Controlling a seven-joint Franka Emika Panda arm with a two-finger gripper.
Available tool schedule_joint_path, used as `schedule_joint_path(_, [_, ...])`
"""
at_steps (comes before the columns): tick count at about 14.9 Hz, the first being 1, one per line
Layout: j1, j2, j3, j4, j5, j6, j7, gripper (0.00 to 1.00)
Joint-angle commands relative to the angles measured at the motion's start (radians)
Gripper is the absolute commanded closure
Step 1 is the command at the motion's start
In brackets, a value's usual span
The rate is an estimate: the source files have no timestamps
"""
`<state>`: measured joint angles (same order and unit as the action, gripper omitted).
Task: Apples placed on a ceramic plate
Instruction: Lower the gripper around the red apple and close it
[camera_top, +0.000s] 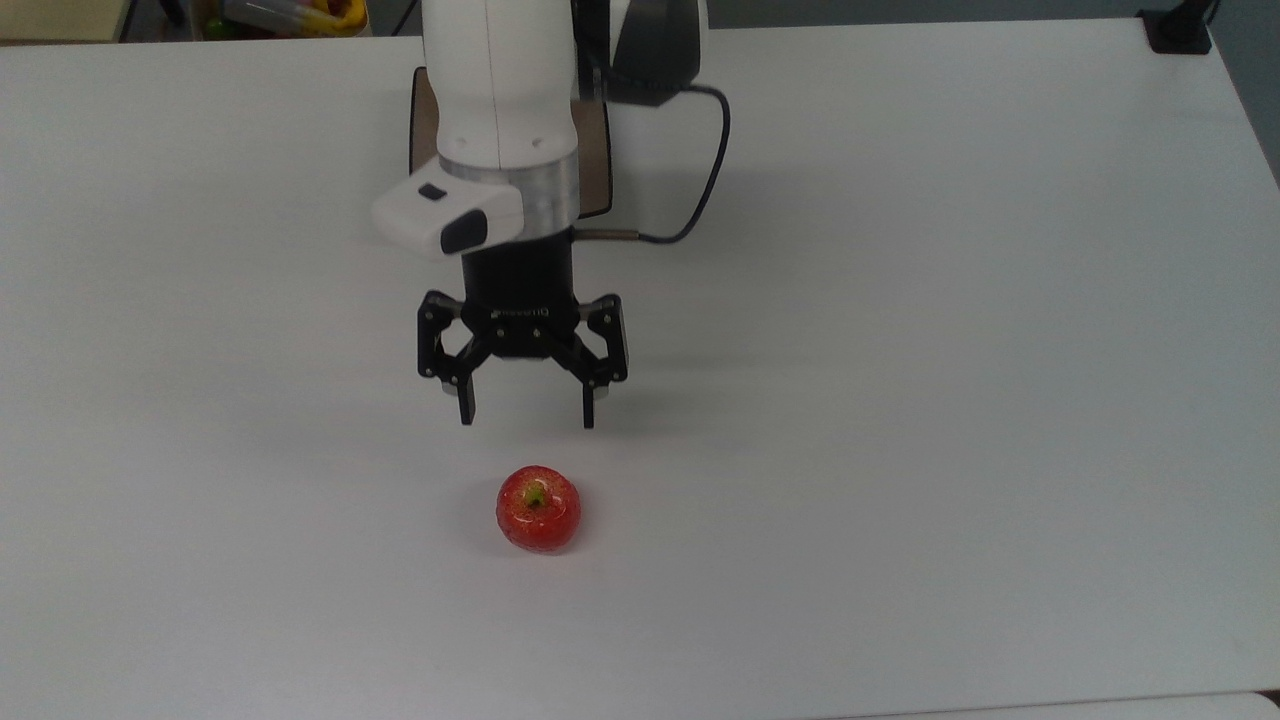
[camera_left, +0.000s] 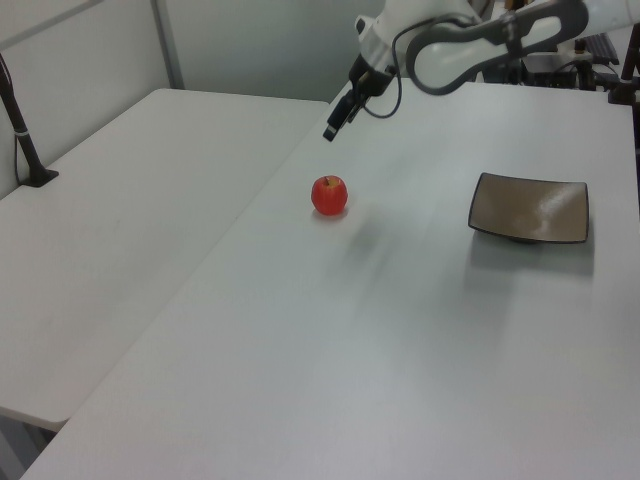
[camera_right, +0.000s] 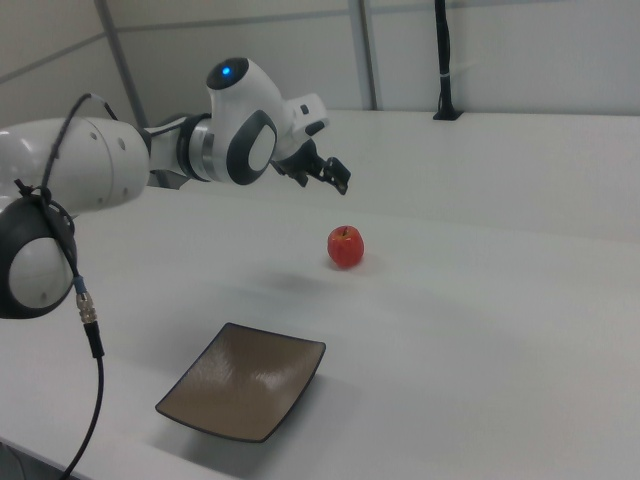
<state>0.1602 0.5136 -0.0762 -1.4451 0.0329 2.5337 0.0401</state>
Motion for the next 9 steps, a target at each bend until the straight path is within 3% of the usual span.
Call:
schedule_joint_path(1, [0.01,0.1,-0.008,0.064,-0.018,0.071,-0.02,0.0])
schedule_joint_path(9, [0.008,0.218,-0.01,0.069,-0.05,0.22,-0.014,0.0])
